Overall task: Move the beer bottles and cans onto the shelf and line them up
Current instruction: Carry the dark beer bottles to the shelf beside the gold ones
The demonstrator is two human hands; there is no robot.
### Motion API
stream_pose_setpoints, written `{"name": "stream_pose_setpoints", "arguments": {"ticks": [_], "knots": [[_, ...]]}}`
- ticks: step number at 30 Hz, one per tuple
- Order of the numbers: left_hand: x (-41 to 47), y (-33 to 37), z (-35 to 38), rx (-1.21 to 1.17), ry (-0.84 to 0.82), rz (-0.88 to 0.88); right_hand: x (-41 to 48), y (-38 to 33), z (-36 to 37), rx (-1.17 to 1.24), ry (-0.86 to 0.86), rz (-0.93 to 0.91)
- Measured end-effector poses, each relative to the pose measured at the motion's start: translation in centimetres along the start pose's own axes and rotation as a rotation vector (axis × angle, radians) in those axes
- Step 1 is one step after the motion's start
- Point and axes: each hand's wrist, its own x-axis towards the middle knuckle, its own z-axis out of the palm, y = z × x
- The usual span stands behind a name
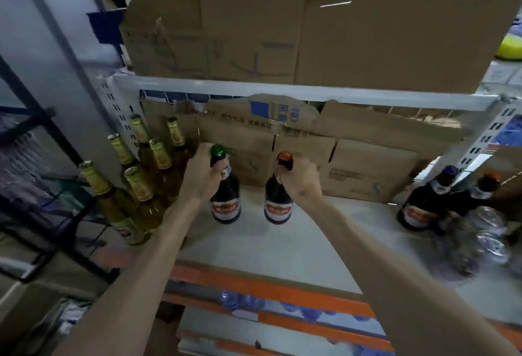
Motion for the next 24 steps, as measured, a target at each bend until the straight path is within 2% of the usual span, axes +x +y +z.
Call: {"name": "stream_pose_setpoints", "arguments": {"ticks": [7, 10, 13, 18, 24], "knots": [[4.0, -2.9, 2.1, -0.059, -0.066, -0.001, 2.1, -0.3, 3.0, 0.032, 0.001, 0.007], [5.9, -3.7, 2.9, -0.111, -0.125, -0.052, 3.1, -0.7, 4.1, 0.018, 0.007, 0.023], [7.3, -4.9, 4.1, -0.175, -0.125, 0.009, 4.4, -0.8, 5.3, 0.022, 0.018, 0.042], [8.9, -7.4, 6.0, -0.149, -0.102, 0.007, 6.3, -0.8, 7.2, 0.057, 0.013, 0.066], [9.8, -8.2, 6.9, -0.094, -0.204, -0.069, 7.9, -0.8, 8.2, 0.042, 0.002, 0.026]]}}
